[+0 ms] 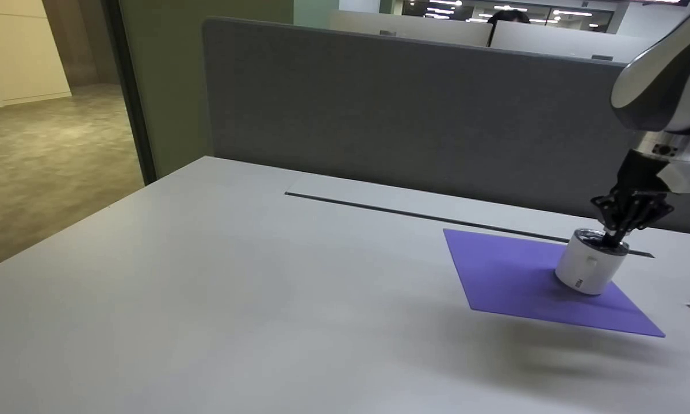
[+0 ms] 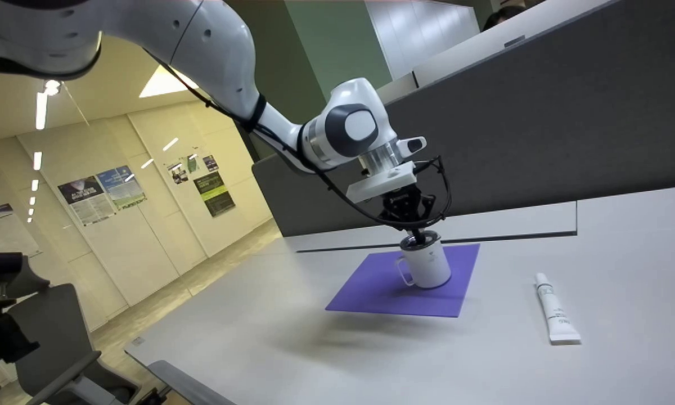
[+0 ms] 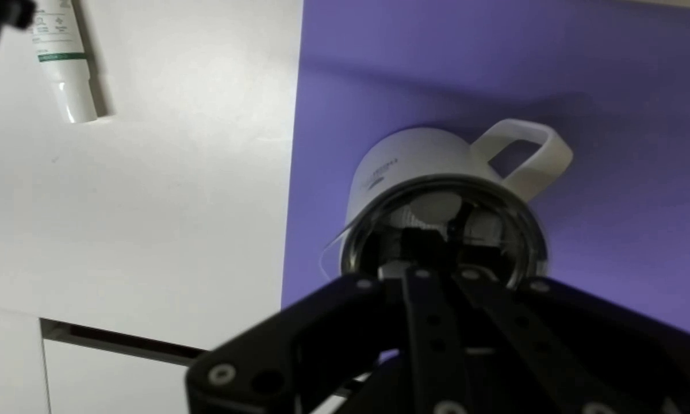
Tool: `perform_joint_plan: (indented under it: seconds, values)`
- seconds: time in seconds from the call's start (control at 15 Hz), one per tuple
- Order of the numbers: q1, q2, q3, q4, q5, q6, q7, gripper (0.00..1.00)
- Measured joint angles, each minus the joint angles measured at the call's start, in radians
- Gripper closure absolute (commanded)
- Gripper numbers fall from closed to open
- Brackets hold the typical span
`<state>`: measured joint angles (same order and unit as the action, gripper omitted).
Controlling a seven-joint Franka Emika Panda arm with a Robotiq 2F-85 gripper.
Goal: Move the black object on the strainer to the right, then to the left
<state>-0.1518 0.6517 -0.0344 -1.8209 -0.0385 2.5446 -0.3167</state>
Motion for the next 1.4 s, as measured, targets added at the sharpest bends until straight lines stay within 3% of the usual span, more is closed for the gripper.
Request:
perform_joint_plan:
  seconds: [1.4]
  values:
    - [-0.089, -0.001, 0.092, 0.018, 0.124, -0.090, -0.097, 1.00]
